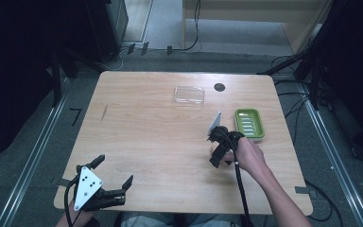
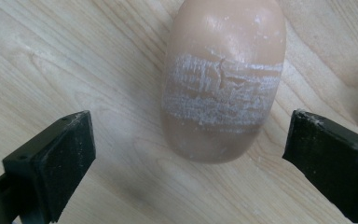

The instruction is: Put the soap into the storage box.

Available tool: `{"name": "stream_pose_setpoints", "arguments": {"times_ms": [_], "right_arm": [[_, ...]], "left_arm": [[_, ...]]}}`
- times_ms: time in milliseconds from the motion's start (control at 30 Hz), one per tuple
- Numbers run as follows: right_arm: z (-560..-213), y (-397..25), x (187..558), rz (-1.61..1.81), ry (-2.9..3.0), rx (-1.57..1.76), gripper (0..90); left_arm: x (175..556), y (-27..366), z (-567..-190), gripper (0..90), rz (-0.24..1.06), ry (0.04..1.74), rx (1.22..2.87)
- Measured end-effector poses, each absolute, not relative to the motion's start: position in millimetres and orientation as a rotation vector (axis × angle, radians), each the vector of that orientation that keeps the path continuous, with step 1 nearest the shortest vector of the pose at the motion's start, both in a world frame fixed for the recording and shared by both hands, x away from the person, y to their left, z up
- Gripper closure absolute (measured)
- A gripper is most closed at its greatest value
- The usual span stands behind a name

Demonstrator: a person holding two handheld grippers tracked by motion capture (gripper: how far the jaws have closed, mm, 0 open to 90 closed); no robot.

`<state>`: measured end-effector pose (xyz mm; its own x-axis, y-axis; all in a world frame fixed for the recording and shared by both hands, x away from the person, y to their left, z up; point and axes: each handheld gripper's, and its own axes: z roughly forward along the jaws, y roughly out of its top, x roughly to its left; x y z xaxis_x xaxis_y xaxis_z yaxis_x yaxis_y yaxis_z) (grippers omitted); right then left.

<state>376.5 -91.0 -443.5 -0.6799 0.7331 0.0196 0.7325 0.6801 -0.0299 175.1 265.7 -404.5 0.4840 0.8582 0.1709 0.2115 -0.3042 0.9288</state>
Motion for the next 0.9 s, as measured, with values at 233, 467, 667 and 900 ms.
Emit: {"name": "stream_pose_setpoints", "arguments": {"times_ms": [233, 467, 667, 900], "right_arm": [[-449, -91, 381, 0.034, -2.845, -1.254, 1.8], [-458, -91, 388, 0.04, -2.824, -1.274, 1.8], [-464, -91, 391, 0.044, -2.821, -1.284, 1.8], [-472, -91, 393, 0.057, -2.819, -1.291, 1.8]], "left_arm": [[175, 266, -404, 0.0, 0.863, 0.905, 1.788], [175, 266, -404, 0.0, 0.864, 0.904, 1.788], [174, 266, -404, 0.0, 0.863, 0.904, 1.787], [174, 266, -404, 0.0, 0.865, 0.904, 1.786]]}}
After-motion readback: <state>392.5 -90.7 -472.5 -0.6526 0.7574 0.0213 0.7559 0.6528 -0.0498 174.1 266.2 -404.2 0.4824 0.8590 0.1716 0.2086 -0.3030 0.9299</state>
